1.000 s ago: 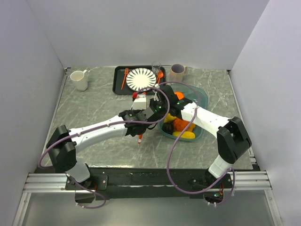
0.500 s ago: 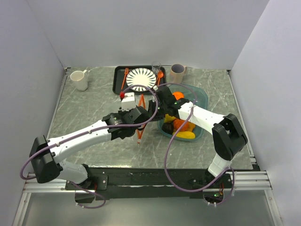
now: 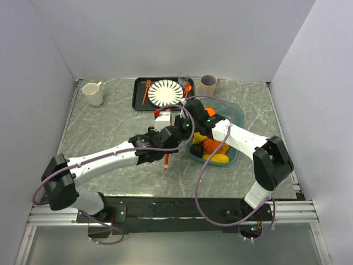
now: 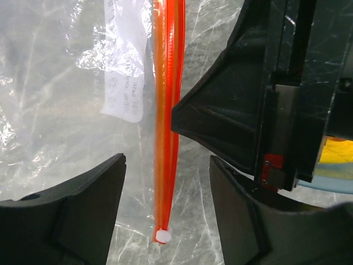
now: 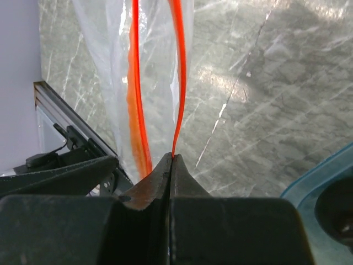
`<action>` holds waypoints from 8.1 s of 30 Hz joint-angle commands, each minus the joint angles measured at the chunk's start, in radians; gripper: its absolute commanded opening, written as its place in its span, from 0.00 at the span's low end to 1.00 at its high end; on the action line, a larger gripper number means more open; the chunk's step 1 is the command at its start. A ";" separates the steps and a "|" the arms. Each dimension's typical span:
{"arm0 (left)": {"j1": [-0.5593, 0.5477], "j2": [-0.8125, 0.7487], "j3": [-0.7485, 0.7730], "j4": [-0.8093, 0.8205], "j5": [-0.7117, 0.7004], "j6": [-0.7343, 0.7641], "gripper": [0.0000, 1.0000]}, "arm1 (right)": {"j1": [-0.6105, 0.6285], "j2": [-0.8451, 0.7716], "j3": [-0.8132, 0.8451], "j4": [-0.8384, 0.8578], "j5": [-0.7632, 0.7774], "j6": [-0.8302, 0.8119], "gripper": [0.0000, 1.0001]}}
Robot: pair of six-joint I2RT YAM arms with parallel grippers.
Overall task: Place the food in the zip-top bag and seal the zipper
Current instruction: Open the zipper of the food storage bag at the center of the board, then adjust the bin at the center of the board.
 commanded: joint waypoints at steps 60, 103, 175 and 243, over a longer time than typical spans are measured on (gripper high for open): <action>-0.086 0.091 0.064 -0.086 -0.193 -0.131 0.45 | 0.001 -0.078 -0.005 0.083 -0.092 0.039 0.00; -0.058 -0.037 0.030 -0.162 -0.240 -0.178 0.01 | -0.014 -0.009 0.001 0.035 -0.053 0.001 0.00; 0.126 -0.071 0.007 -0.036 -0.027 -0.092 0.01 | -0.051 -0.070 -0.083 -0.158 0.270 -0.162 0.50; 0.127 -0.060 0.012 -0.020 0.025 -0.072 0.01 | -0.203 -0.449 -0.475 -0.144 0.296 -0.108 0.36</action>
